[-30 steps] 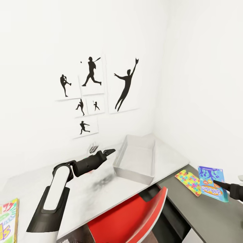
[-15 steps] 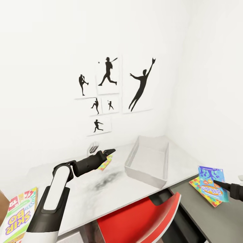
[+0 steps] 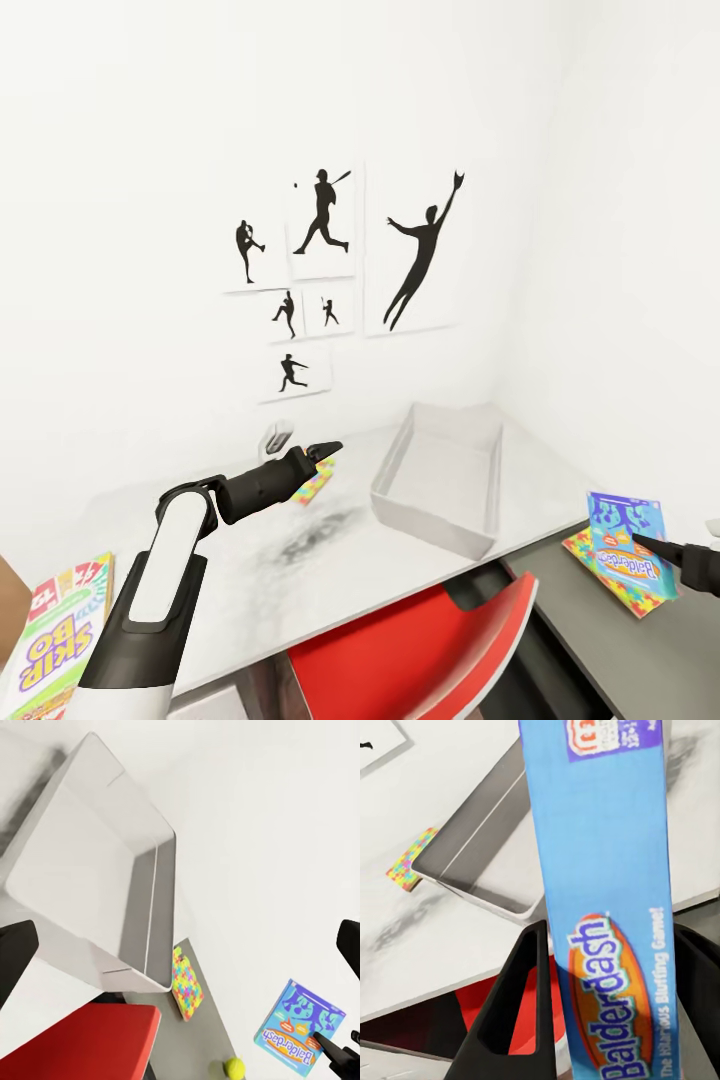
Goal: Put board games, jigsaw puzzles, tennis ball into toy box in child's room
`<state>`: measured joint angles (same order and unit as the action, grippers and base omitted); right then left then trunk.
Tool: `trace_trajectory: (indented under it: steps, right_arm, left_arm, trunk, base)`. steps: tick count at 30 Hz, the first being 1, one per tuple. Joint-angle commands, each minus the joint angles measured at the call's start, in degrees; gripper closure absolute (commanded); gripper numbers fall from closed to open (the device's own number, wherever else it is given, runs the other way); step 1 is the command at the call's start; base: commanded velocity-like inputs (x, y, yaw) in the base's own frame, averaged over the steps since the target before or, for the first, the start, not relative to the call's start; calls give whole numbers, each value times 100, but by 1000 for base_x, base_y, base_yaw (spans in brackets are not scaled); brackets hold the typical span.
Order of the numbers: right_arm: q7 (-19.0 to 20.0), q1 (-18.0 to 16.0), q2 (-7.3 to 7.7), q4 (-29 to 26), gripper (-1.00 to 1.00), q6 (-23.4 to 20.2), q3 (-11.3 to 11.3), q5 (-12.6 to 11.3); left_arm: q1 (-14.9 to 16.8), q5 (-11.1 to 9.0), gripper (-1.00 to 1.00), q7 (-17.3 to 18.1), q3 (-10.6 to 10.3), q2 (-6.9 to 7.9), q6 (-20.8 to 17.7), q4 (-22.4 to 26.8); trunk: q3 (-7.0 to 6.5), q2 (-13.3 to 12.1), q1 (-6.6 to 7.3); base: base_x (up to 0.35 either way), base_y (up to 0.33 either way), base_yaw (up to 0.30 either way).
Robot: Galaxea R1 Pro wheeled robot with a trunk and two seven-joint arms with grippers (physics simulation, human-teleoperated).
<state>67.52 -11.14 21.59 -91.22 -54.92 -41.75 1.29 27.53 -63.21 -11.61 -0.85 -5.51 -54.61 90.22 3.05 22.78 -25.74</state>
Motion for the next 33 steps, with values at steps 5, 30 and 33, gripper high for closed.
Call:
trace_trajectory:
  steps: [5, 30, 33]
  right_arm:
    - [20, -9, -2, -1, 100, -45, -3, 12]
    - [7, -5, -17, -1, 100, -39, 0, 18]
    - [7, -5, -16, -1, 100, -38, 0, 16]
  left_arm:
    - [7, -60, -100, -60, 1, -3, -16, 4]
    - [7, -59, -100, -65, 5, -3, -20, -9]
    - [7, -60, -100, -59, 1, -3, -20, -7]
  trunk:
    - [14, 13, -4]
    - [14, 13, -4]
    - [14, 13, -4]
  base:
    - [24, -110, 185]
    - [3, -13, 172]
    - [55, -37, 16]
